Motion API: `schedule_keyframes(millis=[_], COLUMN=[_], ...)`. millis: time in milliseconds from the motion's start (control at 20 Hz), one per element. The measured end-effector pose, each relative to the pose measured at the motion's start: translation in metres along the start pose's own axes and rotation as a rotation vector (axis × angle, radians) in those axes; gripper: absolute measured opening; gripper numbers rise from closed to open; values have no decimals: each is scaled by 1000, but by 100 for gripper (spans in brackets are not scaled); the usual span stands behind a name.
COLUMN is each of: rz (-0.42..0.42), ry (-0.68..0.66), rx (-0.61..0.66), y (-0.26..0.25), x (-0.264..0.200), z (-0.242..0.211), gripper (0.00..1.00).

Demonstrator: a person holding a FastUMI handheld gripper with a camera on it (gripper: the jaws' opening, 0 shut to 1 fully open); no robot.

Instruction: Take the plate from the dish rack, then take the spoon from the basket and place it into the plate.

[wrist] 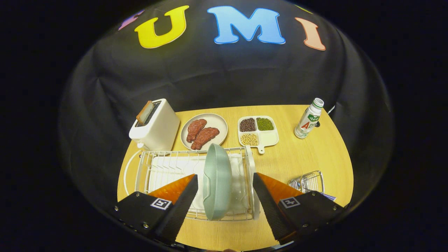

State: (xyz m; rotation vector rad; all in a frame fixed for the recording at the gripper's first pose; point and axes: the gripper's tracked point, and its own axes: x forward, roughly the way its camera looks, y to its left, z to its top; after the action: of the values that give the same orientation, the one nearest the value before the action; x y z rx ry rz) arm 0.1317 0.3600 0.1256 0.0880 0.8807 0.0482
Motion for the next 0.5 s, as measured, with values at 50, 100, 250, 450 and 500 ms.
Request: schedule_keyframes(millis=[50, 100, 250, 450, 500], rz=[-18, -46, -124, -203, -218], ry=[14, 33, 107, 147, 167], rx=[9, 16, 31, 34, 22], y=[1, -1, -2, -6, -7], x=[6, 12, 29, 43, 44], z=[-1, -4, -14, -21, -26], gripper=[97, 97, 95, 85, 73])
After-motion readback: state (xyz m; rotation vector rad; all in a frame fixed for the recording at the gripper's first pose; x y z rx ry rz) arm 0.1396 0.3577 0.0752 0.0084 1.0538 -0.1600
